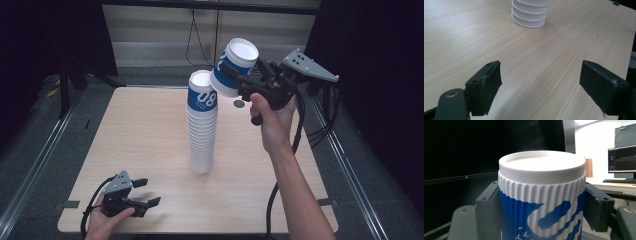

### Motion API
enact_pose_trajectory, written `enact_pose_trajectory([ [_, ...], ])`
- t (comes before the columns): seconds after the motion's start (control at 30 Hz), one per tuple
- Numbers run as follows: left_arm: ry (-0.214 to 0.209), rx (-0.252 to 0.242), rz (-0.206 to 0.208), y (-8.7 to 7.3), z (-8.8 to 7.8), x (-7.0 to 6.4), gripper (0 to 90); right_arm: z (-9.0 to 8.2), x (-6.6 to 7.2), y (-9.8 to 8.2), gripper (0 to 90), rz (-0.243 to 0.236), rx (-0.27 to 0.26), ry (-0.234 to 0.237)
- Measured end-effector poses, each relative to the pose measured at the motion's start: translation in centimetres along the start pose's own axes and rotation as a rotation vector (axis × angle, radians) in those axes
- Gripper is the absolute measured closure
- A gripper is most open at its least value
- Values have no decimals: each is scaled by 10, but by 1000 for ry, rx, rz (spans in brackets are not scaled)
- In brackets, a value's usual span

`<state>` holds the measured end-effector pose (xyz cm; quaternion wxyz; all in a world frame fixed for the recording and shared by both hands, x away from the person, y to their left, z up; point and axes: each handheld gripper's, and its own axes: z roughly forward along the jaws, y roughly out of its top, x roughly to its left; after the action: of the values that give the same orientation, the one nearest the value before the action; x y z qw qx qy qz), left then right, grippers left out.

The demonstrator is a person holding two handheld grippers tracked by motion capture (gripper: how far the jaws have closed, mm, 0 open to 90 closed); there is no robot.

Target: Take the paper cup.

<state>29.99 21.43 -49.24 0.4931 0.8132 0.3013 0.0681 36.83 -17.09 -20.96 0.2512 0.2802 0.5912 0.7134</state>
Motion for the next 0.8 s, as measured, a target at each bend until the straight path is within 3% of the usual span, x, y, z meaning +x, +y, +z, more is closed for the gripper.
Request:
enact_pose_trajectory([
  [0.33, 3, -5, 4, 0, 0, 0, 175, -34, -9, -11, 264, -2, 15, -46],
  [0.8, 5, -33, 11, 3, -1, -3, 174, -62, -14, -57, 264, 39, 88, -58],
])
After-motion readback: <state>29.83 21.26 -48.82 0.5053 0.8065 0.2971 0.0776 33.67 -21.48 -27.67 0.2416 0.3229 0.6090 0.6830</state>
